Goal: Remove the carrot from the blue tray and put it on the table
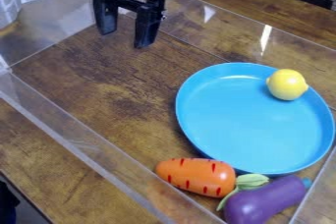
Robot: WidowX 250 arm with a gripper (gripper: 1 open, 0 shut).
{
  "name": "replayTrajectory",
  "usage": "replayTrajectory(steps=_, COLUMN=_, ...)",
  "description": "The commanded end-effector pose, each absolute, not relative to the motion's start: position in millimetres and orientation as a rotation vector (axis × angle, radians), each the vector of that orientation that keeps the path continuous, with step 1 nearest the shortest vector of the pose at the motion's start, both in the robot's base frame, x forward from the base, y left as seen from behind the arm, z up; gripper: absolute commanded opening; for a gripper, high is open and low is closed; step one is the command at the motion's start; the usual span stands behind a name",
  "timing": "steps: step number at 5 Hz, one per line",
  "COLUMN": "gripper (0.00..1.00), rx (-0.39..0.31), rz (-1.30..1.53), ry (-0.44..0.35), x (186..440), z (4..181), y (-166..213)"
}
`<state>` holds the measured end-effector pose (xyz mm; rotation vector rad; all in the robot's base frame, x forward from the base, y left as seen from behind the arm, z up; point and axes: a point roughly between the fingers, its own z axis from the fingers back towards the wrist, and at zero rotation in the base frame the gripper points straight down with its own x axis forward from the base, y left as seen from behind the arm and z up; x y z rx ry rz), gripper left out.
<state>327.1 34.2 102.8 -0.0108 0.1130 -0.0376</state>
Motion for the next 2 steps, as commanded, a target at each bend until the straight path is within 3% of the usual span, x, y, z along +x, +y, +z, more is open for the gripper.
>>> replayTrajectory(steps=1, gripper=1.0, rx=-0.005, rz=-0.014, ry=0.058, x=334.5, z=116.8, y=43.6)
replayTrajectory(steps=2, gripper=1.0, rx=-0.003, rz=-0.015, ry=0.06, x=334.4, z=116.5, y=44.3)
